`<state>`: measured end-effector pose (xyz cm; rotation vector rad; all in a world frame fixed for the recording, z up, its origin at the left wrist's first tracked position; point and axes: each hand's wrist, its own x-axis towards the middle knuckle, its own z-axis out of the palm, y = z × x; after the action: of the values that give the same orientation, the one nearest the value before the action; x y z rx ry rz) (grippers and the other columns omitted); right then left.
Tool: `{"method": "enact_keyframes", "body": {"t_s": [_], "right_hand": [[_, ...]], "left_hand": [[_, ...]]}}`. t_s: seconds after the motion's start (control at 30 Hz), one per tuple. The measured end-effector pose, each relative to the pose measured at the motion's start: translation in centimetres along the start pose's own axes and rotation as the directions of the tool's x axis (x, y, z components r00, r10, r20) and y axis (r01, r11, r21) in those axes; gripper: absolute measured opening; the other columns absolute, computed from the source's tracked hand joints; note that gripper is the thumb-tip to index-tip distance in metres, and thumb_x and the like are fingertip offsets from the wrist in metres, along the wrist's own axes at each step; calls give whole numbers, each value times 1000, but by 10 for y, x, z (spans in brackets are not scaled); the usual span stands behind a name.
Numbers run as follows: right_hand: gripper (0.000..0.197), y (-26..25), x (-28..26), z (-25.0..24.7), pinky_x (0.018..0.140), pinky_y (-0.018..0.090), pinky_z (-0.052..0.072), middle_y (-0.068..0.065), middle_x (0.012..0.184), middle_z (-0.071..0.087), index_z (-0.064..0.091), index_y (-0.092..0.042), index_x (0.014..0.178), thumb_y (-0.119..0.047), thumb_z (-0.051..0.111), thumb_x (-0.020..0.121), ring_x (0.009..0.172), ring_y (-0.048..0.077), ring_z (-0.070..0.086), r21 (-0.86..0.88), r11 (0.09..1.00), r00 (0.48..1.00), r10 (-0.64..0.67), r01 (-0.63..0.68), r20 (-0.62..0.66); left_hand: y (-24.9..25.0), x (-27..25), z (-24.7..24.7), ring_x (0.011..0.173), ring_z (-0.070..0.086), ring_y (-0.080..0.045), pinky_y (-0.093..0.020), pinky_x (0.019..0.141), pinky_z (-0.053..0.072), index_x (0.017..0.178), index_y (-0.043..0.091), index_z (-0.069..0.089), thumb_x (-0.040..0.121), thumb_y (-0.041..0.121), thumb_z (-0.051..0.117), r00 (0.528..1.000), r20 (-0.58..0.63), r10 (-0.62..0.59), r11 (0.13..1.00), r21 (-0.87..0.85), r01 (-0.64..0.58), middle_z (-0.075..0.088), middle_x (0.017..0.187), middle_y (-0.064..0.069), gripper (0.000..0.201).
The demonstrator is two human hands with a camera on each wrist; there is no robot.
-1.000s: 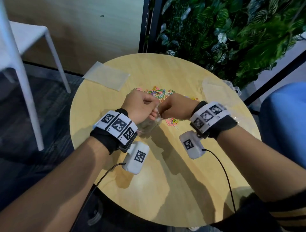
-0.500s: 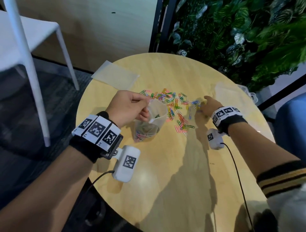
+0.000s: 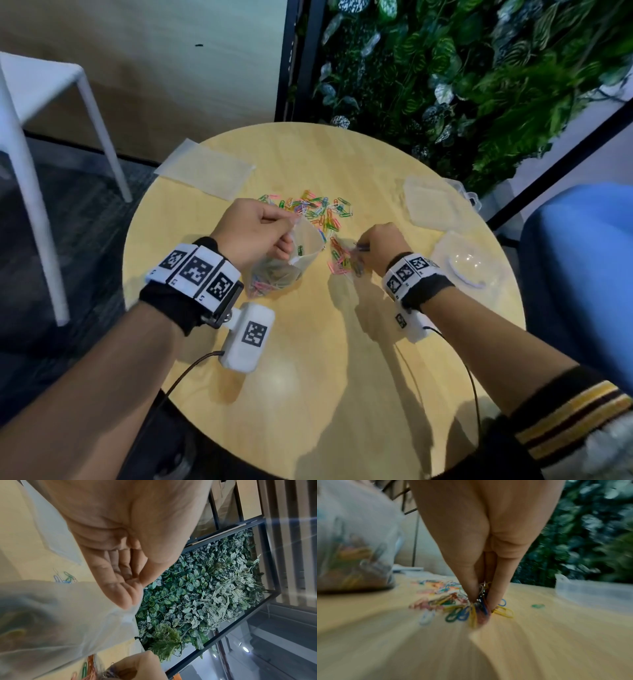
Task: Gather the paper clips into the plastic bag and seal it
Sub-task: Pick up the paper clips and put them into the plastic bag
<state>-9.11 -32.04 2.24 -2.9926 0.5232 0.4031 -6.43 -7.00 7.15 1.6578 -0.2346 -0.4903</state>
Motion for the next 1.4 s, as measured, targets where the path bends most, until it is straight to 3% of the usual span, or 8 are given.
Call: {"method": "enact_keyframes", "body": {"t_s": [0.1,0.2,0.4,0.53,0.83,1.07,1.23,1.4], "right_hand": [[14,19,-17,-14,66,20,50,2,85,72,77,-12,94,-21,72,85,72,16,67,386,919,994,105,-82,-39],[14,24,-30,-30,74,28,60,18,95,74,73,2,92,-5,75,81,72,24,73,866,477,979,197,-150,61],[19,-19,-53,-60,79,24,59,19,89,69,63,14,103,7,64,86,81,23,71,981,-99,985,-73,-166,159],[4,-60,-64,-53,77,24,60,17,76,66,63,6,85,9,61,87,69,20,71,990,17,977,-158,-142,143],[20,-85,-59,-40,50,14,41,2,80,67,76,-10,95,0,65,82,65,11,57,516,847,992,-117,128,-54],[21,-84,-62,-41,46,6,32,-3,48,53,63,-12,58,-4,59,77,42,10,42,247,919,949,-277,308,-153],[21,-73,-66,-58,62,11,46,2,74,72,78,-14,88,-5,59,85,67,20,63,349,820,882,-470,455,-46],[22,-26,-39,-69,81,31,58,9,96,75,76,-11,99,-4,57,90,93,21,71,659,708,966,-151,254,-211]], "left_hand": [[0,1,3,61,64,-25,-34,62,62,105,0,72,94,8,63,1000,15,-5,1000,6,5,66,70,-14,17],[-1,3,7,63,66,-27,-40,69,61,103,3,74,93,11,65,1000,24,-5,999,35,4,69,68,-12,16],[-2,3,10,63,68,-25,-40,70,61,97,13,75,93,10,64,999,42,-8,998,63,5,70,65,-8,12],[-3,3,9,60,68,-23,-34,64,61,104,6,72,94,8,62,1000,20,-15,999,43,15,69,63,-8,14],[-4,-1,11,61,68,-22,-31,61,61,104,4,72,92,9,65,999,48,-7,1000,10,7,69,70,-13,14],[-2,-3,13,60,67,-20,-31,63,62,101,4,71,93,3,62,997,72,17,998,51,-21,70,73,-16,12],[-3,-1,10,60,67,-23,-37,67,63,104,3,71,93,5,63,999,35,11,998,61,-13,70,71,-16,14],[-1,-1,-3,59,66,-22,-38,67,63,103,5,73,93,6,63,999,-10,33,998,58,-32,69,69,-13,14]]}}
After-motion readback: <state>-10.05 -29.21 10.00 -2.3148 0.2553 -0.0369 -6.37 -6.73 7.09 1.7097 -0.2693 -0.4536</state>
